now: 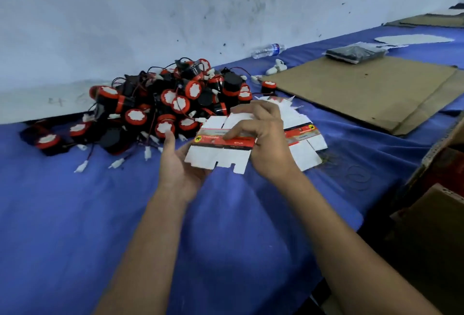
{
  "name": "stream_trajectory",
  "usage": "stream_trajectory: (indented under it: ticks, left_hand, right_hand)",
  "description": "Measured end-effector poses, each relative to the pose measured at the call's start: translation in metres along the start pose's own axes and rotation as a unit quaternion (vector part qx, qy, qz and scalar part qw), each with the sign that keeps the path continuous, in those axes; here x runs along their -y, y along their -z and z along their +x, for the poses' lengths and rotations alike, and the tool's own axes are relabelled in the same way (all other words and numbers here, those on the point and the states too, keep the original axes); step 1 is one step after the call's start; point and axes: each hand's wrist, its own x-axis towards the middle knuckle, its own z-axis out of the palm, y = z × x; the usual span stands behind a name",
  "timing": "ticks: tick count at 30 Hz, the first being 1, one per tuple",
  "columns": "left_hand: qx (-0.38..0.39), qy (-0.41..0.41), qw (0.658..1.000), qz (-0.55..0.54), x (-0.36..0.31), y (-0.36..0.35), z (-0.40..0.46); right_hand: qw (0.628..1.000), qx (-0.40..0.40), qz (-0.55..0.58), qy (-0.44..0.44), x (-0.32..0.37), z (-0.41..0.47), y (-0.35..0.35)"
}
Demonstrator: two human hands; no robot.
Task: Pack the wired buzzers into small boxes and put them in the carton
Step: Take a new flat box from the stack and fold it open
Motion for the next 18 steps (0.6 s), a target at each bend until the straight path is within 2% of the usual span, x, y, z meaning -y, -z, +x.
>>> stream_trajectory:
  ticks: [3,6,8,10,14,18]
  left_hand:
    - [-0.075,-0.104,0.983,0.134,-0.038,0.066,-0.027]
    - [-0.151,-0.214,0.935,0.238,-0.060,0.122,-0.055]
    - [-0.214,-0.280,0.888,0.295,-0.070,0.147,-0.073]
    - [-0.248,-0.320,0.856,0.322,-0.078,0.169,-0.085]
    - [-0.229,-0.342,0.875,0.255,-0.079,0.183,-0.092]
    - [-0.182,-0.291,0.917,0.202,-0.082,0.183,-0.091]
  right_hand:
    - [0.982,0.168,0.074,0.040,0.025,0.004,-0.048]
    - [0.949,0.293,0.082,0.080,0.054,0.009,-0.098]
    - [0.938,0.335,0.057,0.063,0.078,0.009,-0.132]
    - [0.946,0.315,0.041,0.070,0.100,0.005,-0.162]
    - [0.941,0.304,-0.017,0.148,0.114,-0.014,-0.189]
    - [0.957,0.253,-0.001,0.139,0.109,-0.020,-0.200]
